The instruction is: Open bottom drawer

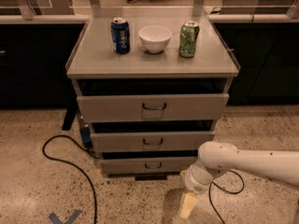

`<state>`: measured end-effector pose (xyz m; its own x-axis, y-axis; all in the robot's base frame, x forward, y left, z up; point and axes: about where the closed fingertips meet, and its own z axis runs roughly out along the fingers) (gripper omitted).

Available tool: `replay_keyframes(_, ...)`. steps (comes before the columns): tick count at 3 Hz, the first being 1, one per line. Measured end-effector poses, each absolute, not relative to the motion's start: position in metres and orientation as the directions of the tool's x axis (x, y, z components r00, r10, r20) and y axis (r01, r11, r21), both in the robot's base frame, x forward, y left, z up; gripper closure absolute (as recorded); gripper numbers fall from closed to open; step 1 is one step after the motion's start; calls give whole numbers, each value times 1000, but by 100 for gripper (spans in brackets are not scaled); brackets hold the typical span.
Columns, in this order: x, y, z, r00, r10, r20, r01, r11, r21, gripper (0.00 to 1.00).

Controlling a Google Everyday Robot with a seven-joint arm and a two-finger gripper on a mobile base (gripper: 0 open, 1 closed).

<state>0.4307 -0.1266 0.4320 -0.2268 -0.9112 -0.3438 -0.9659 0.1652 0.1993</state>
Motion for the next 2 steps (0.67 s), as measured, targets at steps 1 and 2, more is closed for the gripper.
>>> replay_keyframes(1, 428, -124, 427, -228, -910, -345, -964, 162, 210, 0)
replay_keyframes(2, 427, -136, 421, -180, -954, -240, -979, 151, 134, 0)
